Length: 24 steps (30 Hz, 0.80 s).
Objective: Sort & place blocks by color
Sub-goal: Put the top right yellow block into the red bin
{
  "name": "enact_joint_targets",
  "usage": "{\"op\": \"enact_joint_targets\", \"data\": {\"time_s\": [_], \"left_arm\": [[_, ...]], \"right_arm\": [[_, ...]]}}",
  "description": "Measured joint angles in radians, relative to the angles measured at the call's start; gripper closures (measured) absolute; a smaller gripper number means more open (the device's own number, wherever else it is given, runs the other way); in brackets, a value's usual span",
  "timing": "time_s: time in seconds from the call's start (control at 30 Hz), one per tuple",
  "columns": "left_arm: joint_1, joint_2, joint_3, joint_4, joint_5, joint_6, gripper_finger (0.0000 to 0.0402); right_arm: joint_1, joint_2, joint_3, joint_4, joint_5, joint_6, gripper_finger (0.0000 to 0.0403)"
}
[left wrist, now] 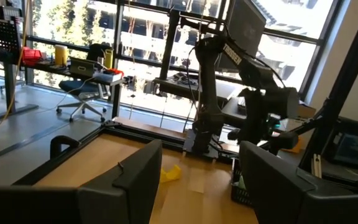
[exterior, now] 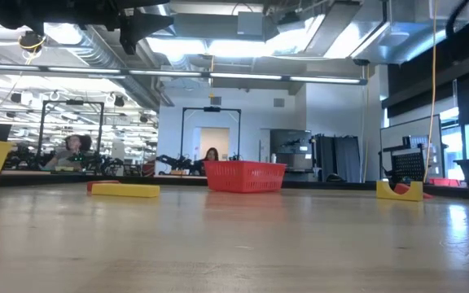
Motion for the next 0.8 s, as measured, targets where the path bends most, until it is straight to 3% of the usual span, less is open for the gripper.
{"op": "enact_joint_targets", "data": {"time_s": [0.1,0.2,0.3,0.4,0.53,0.8], "left_arm": [[0.0,0.0,0.0,0.0,0.0,0.0,0.0195],[0.0,0.0,0.0,0.0,-0.001,-0.026,0.0195],[0.0,0.0,0.0,-0.001,-0.002,-0.091,0.0195],[0.0,0.0,0.0,-0.002,-0.002,-0.101,0.0195],[0.0,0.0,0.0,-0.002,-0.002,-0.126,0.0195],[0.0,0.0,0.0,-0.005,-0.003,-0.154,0.0195]], "right_arm": [[-0.008,-0.044,0.058,-0.016,0.079,-0.045,0.0146],[-0.043,-0.085,0.097,0.018,0.249,-0.078,0.0145],[-0.114,-0.114,0.103,0.125,0.429,-0.182,0.0145],[-0.22,-0.129,0.102,0.246,0.534,-0.333,0.0144],[-0.381,-0.127,0.102,0.398,0.537,-0.563,0.0144],[-0.667,-0.125,0.101,0.703,0.445,-0.947,0.0144]]}}
